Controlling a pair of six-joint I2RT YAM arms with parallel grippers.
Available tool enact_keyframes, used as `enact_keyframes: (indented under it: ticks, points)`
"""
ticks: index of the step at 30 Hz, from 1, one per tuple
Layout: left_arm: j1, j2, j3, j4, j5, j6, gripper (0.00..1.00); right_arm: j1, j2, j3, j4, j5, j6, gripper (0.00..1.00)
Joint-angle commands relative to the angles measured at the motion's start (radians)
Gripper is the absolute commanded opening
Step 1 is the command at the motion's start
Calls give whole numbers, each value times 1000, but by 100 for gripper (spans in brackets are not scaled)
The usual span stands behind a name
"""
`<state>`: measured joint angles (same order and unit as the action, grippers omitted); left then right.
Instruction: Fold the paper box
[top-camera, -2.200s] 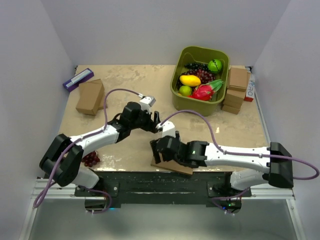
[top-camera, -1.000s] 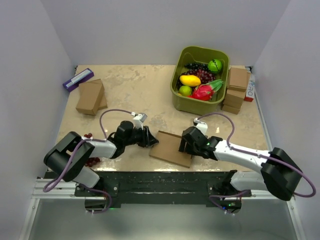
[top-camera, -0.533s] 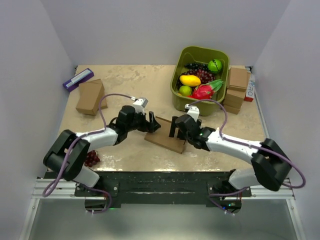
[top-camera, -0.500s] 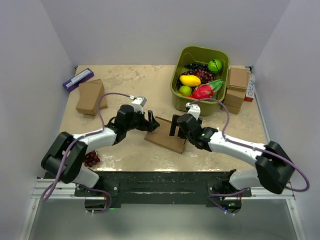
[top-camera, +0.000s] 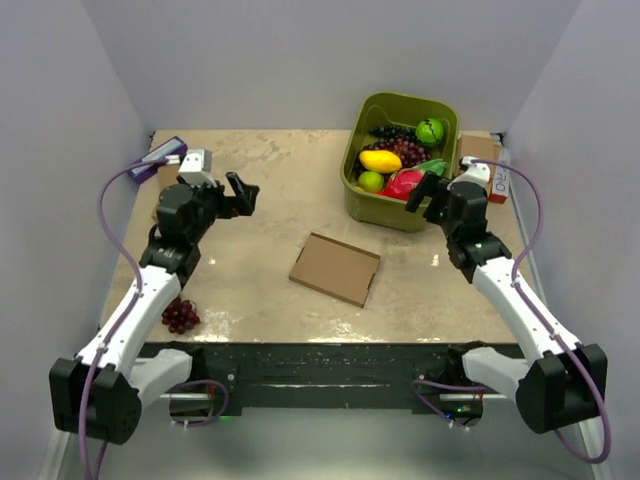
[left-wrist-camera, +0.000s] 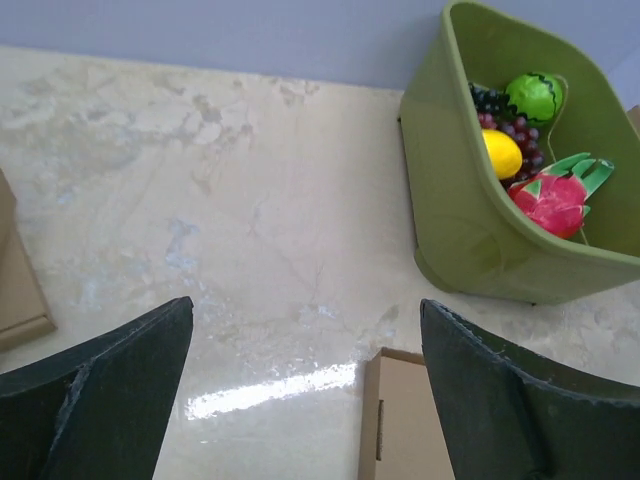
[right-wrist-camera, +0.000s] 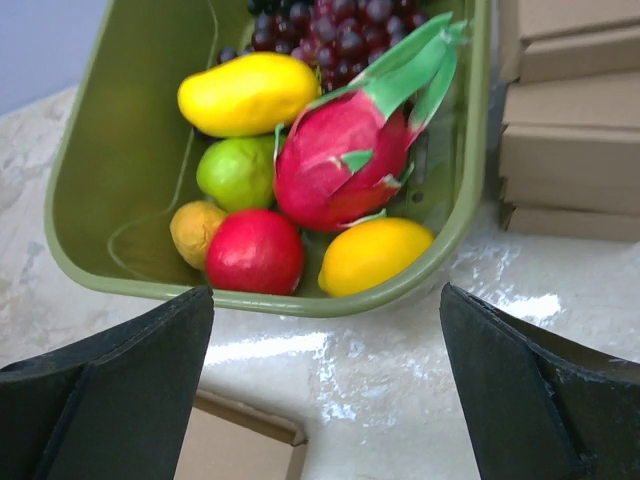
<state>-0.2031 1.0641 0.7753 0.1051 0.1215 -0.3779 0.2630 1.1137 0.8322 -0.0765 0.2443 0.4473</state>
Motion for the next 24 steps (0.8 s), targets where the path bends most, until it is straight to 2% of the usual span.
enact_keyframes:
  ticks: [1, 24]
  points:
    - [5, -96, 59, -74, -56, 91, 100, -45, -86, 56, 6, -85, -76, 99]
    - [4, -170, 44, -79, -112, 80, 100, -54, -204, 31, -11, -28, -127, 99]
